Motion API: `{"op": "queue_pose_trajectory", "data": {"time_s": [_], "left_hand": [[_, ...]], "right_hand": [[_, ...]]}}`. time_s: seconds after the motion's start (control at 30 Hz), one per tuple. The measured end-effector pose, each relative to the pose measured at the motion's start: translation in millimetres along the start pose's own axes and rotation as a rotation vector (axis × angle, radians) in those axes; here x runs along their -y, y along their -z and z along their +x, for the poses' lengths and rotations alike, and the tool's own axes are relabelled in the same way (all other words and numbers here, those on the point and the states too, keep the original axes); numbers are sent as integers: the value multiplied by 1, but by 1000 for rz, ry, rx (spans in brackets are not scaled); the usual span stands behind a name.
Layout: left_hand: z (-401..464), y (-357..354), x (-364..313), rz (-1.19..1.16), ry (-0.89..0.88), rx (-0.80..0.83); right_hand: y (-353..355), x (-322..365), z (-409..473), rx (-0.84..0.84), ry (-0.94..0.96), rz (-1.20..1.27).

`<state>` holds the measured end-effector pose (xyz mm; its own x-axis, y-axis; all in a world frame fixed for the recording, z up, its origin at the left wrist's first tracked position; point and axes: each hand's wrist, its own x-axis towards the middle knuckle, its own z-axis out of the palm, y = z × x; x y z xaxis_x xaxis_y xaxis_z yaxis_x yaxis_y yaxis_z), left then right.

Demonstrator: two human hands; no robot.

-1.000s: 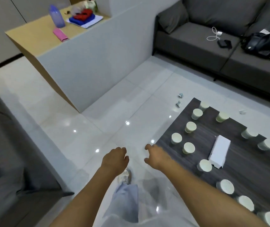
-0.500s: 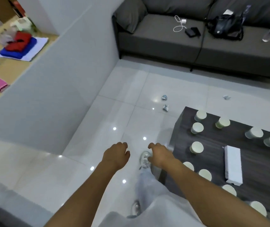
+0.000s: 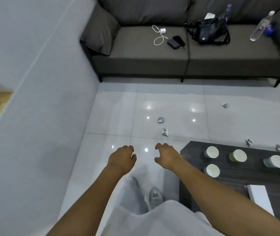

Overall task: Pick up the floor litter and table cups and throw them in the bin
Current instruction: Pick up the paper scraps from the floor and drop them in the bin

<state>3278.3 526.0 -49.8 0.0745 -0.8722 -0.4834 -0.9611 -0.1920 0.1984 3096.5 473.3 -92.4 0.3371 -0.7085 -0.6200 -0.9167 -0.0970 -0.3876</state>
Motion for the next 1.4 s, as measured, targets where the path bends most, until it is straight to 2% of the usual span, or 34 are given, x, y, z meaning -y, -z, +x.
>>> {"op": "queue_pose_trajectory", "data": {"time_s": [0.43, 0.73, 0.93, 1.07, 1.2, 1.4], "left_hand": [[268, 136, 4, 209, -312, 86], [407, 170, -34, 221, -343, 179], [471, 159, -41, 144, -256, 245], [518, 133, -28, 137, -204, 316], [579, 88, -14, 90, -177, 362], [691, -22, 16, 83, -172, 417]], "right_hand": [[126, 8, 170, -137, -324, 297], [189, -32, 259, -114, -457, 421], [221, -72, 331, -96, -516, 451], [217, -98, 392, -61, -555, 474], [182, -126, 467, -27, -576, 493], [83, -174, 594, -20, -619, 534]]}}
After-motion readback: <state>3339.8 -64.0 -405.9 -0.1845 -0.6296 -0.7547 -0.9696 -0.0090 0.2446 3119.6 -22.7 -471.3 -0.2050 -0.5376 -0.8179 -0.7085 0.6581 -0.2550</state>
